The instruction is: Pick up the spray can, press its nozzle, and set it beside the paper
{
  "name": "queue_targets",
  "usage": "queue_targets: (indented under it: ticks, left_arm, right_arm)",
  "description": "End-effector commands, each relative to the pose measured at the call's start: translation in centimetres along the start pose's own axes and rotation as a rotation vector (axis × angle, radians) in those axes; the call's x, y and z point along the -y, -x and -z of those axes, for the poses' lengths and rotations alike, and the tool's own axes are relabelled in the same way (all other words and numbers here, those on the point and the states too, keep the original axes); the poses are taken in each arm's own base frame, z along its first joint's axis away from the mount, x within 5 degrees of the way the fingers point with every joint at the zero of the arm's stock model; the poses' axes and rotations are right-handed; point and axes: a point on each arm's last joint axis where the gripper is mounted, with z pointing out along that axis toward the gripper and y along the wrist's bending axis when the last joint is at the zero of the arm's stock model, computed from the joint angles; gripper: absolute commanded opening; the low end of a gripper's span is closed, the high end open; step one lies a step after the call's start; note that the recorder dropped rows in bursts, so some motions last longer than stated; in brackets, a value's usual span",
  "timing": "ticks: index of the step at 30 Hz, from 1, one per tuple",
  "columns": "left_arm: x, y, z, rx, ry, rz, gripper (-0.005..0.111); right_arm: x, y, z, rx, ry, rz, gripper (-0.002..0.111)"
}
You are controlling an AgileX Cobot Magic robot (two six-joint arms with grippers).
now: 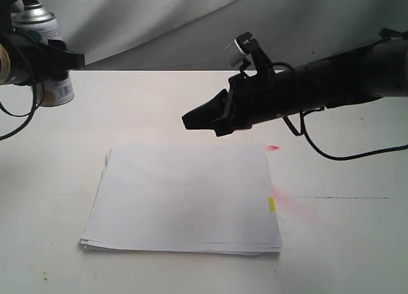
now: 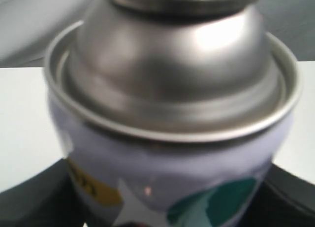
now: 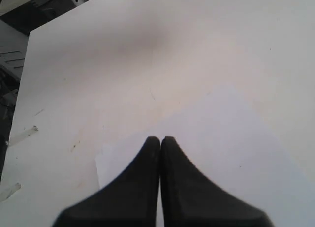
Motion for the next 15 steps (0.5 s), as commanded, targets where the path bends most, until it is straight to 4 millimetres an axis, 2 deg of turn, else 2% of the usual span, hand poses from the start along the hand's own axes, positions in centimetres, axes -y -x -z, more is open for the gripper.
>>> queue_targets:
  ticks: [1,3,5,8,12,15]
  left_arm:
    - [0.1,-0.4,-0.6,-0.011,-0.013,-0.036,0.000]
    - [0.2,-0.4,-0.7,-0.011,-0.023,-0.049,0.000]
    - [0.2,-0.4,-0.7,-0.011,-0.027,-0.049,0.000]
    - [0.2,-0.4,-0.7,-0.011,-0.027,-0.049,0.000]
    - [0.3,-0.4,-0.7,-0.010,-0.035,-0.049,0.000]
    - [0.5,-0.4,-0.7,-0.007,-0.053,-0.049,0.000]
  right_arm:
    - [-3.7,3.5,3.6,0.039,-0.037,0.120,0.000]
    - [-5.6,4.9,5.6,0.031,-0.084,0.182,0.000]
    - [-8.9,6.5,8.9,0.023,-0.160,0.257,0.000]
    - [-12.1,7.3,11.9,0.010,-0.235,0.325,0.000]
    - [-15.7,7.6,15.4,0.013,-0.337,0.333,0.000]
    - [-18.4,6.5,17.4,0.029,-0.387,0.354,0.000]
